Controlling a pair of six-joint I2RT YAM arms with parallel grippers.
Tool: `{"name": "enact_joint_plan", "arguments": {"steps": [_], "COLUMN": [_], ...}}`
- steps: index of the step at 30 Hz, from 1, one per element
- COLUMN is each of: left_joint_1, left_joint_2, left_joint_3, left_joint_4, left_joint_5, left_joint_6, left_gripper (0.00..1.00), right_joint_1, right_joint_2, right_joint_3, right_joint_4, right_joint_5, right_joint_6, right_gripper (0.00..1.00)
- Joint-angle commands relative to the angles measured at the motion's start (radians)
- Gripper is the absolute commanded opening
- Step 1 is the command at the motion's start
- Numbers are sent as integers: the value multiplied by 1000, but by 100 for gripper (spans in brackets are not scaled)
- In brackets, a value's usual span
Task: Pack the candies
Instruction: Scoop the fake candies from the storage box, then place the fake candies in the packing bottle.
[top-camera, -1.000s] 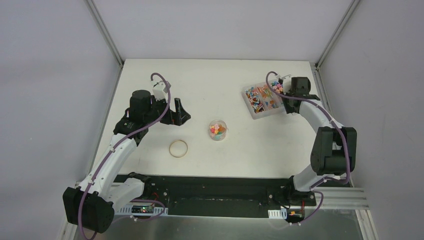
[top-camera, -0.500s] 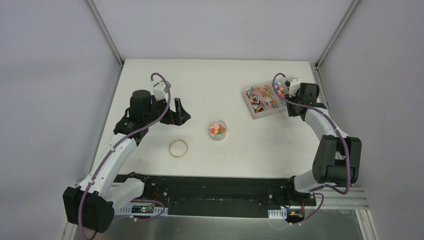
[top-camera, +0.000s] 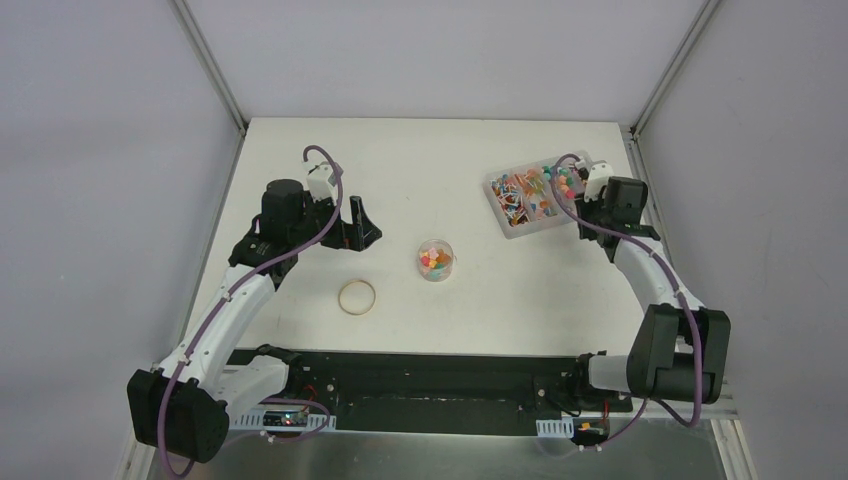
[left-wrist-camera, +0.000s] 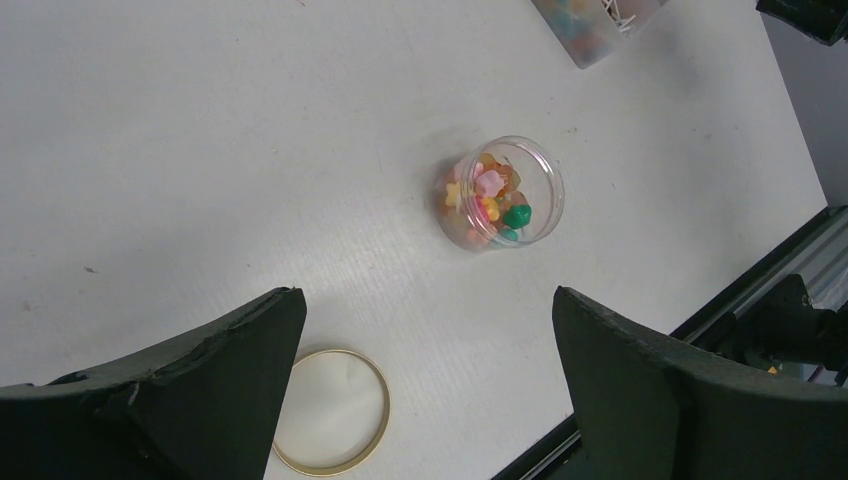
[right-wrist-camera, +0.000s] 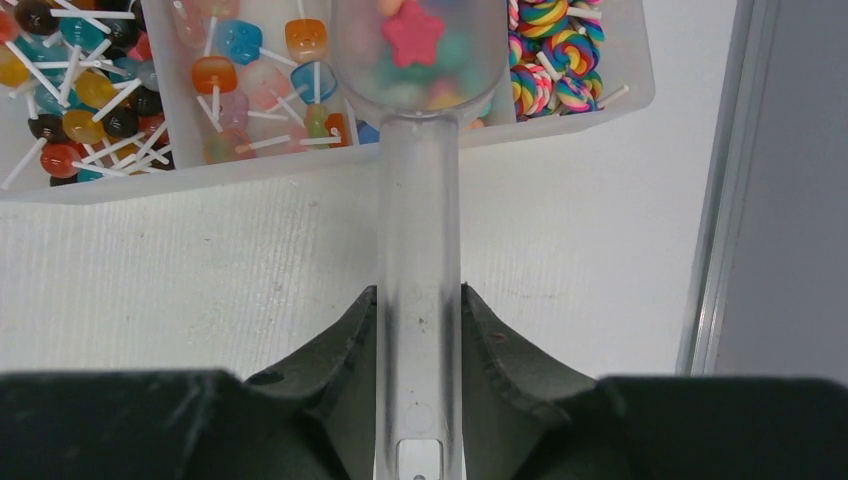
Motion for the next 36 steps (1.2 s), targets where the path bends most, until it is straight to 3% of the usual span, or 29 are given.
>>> {"name": "enact_joint_plan", "arguments": {"steps": [1,15,36], "left_joint_1": [7,7,7], "left_joint_2": [1,3,-23], "left_joint_3": [-5,-5,-7], "left_joint_4": [35,34,45], "left_joint_5": [6,1,-8], "left_joint_6": [7,5,-1], "left_gripper": [99,99,99], "right_joint_1": [-19,-30,-2], "right_joint_2": [-71,-188,-289], "right_joint_3": [-29,-83,-41], "right_joint_4": [120,195,98], "right_joint_5": [0,-123,-353], "right_joint_6": [42,55,70], "right_gripper": [0,0,0]}}
